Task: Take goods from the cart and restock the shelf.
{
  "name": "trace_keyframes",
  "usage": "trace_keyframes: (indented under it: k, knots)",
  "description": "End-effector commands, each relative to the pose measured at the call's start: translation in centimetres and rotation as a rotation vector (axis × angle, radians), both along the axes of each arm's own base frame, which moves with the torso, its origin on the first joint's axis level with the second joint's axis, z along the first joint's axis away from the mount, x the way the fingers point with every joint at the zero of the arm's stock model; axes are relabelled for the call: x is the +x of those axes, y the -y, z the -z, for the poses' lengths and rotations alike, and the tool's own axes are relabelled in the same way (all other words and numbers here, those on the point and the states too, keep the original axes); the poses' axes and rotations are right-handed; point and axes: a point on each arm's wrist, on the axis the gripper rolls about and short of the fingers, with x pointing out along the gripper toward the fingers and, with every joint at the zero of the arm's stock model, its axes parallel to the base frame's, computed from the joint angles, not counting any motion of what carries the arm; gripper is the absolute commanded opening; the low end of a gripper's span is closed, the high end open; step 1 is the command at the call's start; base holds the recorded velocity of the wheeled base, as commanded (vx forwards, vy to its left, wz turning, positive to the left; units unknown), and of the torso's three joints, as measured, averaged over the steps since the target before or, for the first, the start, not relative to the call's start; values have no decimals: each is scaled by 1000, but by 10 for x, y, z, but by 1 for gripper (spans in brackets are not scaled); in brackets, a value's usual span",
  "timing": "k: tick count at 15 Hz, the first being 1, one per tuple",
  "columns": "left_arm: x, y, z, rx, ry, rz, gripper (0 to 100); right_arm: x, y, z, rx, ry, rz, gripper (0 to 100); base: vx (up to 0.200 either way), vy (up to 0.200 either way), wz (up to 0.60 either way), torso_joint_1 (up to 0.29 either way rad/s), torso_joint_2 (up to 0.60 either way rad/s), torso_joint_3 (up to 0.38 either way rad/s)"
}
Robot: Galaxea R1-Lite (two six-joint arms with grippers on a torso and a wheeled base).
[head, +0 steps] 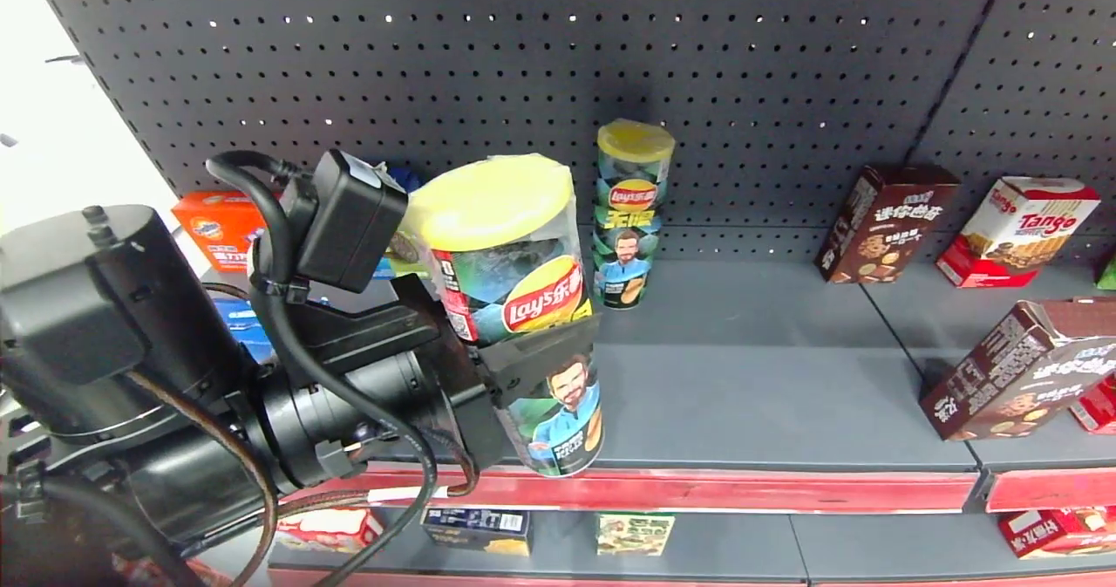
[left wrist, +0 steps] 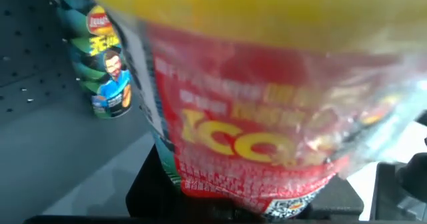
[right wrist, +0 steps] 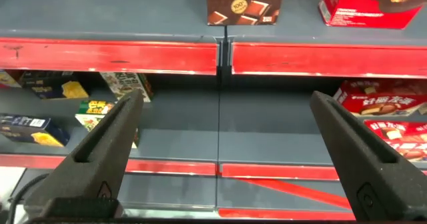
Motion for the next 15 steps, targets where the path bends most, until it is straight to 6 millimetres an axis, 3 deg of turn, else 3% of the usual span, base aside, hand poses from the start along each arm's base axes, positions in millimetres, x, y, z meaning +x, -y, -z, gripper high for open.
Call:
trace_keyframes:
  k: [1,10,12,15]
  knots:
    - [1,0,0,-1,1,-4,0,0,0,0,0,-1,0,100,0,0,0,0,0,0]
    - [1,1,-3,-4,7,4,0,0,0,0,-2,-2,-3,100,0,0,0,0,0,0]
    - [1,2,6,18,-5,6,0,0,0,0,-2,-9,-6,100,0,0,0,0,0,0]
    - [7,4,5,6,6,3,0,1,-1,-1,9,-17,-41,100,0,0,0,0,0,0]
